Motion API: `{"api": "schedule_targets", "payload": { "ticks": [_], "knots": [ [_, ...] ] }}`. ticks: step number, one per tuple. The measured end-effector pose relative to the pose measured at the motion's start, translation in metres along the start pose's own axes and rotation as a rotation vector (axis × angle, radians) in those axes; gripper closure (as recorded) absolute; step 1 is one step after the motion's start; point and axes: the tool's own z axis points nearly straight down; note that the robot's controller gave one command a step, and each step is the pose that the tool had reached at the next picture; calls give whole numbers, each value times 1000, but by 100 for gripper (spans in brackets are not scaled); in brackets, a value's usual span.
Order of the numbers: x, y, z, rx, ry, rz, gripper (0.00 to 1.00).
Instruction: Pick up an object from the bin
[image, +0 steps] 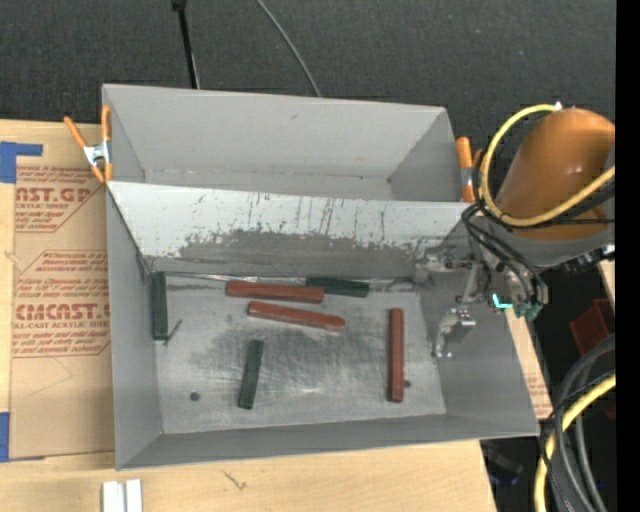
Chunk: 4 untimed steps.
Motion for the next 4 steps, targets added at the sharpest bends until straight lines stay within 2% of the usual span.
{"api": "schedule_targets", "payload": {
  "ticks": [1,2,3,4],
  "knots": [
    [-2,0,-4,1,-8,-1,0],
    [-7,6,31,2,-12,-112,0],
    [-23,-5,101,3,-13,-187,0],
    [-25,-16,141,2,-6,-540,100]
  ]
}}
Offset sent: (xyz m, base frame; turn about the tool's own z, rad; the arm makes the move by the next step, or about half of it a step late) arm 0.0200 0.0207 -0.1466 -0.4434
